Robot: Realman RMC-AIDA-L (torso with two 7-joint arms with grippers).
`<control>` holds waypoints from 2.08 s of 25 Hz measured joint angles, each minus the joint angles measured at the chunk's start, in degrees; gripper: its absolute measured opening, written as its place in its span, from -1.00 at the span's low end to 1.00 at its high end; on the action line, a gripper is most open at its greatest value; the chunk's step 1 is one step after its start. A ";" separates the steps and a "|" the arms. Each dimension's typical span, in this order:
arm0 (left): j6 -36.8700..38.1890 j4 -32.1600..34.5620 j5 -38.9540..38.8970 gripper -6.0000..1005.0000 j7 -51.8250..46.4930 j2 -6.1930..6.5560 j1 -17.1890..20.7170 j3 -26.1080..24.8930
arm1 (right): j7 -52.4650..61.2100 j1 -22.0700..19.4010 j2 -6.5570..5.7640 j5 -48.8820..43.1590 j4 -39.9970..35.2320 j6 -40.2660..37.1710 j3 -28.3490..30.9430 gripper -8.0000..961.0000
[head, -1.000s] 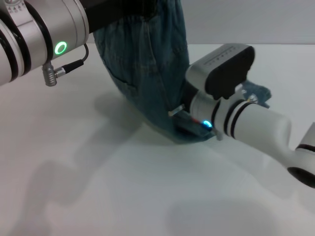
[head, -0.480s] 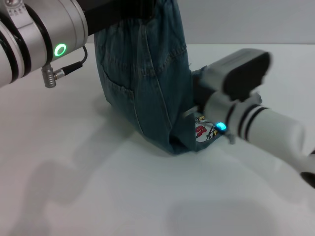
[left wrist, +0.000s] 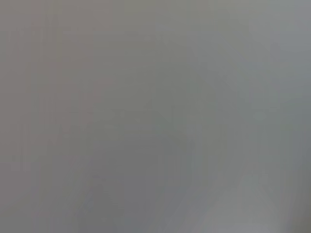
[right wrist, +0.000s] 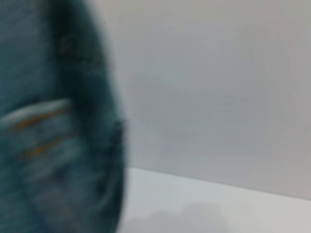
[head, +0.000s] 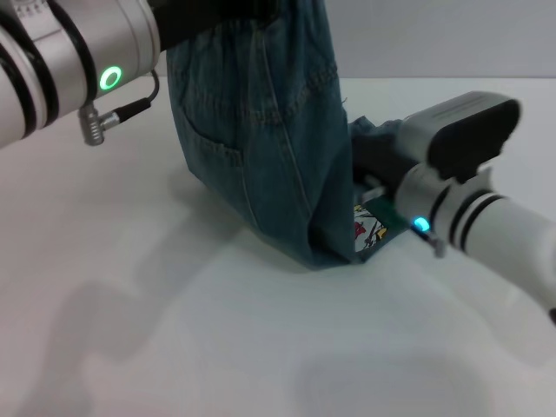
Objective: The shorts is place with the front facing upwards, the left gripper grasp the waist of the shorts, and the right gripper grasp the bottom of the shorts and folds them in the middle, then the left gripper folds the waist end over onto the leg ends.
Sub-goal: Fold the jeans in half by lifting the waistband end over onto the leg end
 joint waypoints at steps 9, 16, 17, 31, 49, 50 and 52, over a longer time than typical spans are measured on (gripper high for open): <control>0.83 0.70 -0.58 -0.82 0.01 -0.03 -1.56 0.37 | 4.34 2.52 0.37 0.21 2.27 -0.29 -8.57 -0.99; 0.87 1.37 -0.65 -0.82 0.01 -0.09 -2.12 0.40 | 4.51 3.29 0.48 0.25 2.87 -0.45 -10.41 -0.99; 0.88 1.46 -0.65 -0.82 0.01 -0.10 -2.11 0.39 | 4.51 3.20 0.47 0.27 2.36 -0.45 -9.68 -0.99; 1.54 3.23 -0.75 -0.82 0.01 -0.02 -1.51 2.39 | -8.57 -8.10 -0.62 0.02 3.83 -0.48 12.60 -0.98; 15.40 12.84 -1.45 -0.81 0.37 0.02 -3.07 11.67 | -19.23 -30.07 -0.51 -0.17 22.25 -2.20 21.60 -0.98; 16.88 14.04 -1.45 -0.81 0.80 -0.03 -3.66 12.66 | -19.24 -30.28 -0.51 -0.17 22.57 -2.12 21.54 -0.98; 18.41 16.48 -1.79 -0.80 1.25 -0.30 -5.07 14.02 | -19.26 -30.47 -0.51 -0.17 22.98 -2.05 21.32 -0.98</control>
